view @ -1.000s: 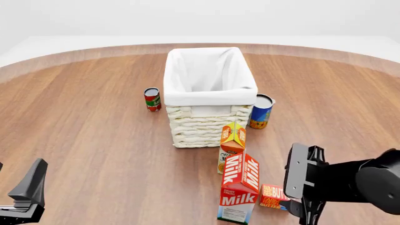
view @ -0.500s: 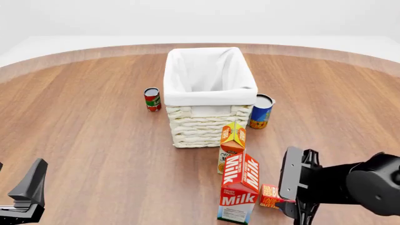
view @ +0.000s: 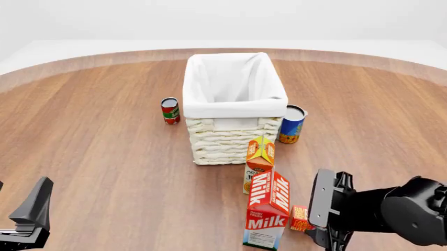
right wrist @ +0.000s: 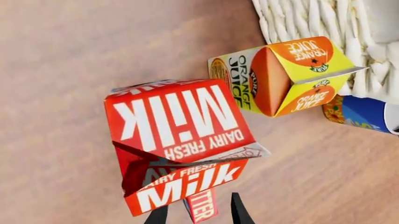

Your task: Pick up the butter and put it in the basket.

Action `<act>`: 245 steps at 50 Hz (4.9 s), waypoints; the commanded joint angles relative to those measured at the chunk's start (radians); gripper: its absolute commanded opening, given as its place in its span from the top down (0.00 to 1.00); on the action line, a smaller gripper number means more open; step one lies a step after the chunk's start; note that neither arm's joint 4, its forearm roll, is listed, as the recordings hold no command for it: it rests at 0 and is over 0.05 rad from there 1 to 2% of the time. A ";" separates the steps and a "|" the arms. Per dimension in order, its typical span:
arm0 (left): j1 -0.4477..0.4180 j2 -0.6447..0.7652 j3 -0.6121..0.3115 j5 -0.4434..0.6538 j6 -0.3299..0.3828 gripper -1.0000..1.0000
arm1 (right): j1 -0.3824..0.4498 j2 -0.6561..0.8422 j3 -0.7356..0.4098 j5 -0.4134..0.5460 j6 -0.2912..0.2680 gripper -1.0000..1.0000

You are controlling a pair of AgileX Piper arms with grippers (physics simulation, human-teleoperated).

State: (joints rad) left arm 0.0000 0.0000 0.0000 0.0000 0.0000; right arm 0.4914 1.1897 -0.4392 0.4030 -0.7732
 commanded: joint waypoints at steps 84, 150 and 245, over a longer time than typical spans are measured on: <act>0.000 0.000 0.000 0.000 0.000 0.00 | -0.094 0.134 0.058 -0.189 0.002 1.00; 0.000 0.000 0.000 0.000 0.000 0.00 | -0.110 -0.237 -0.804 0.304 0.453 1.00; 0.000 0.000 0.000 0.000 0.000 0.00 | 0.119 0.476 -1.353 0.344 0.696 1.00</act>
State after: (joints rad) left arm 0.0000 0.0000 0.0000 0.0000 0.0000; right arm 0.6109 1.6443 -1.7661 0.7668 -0.0848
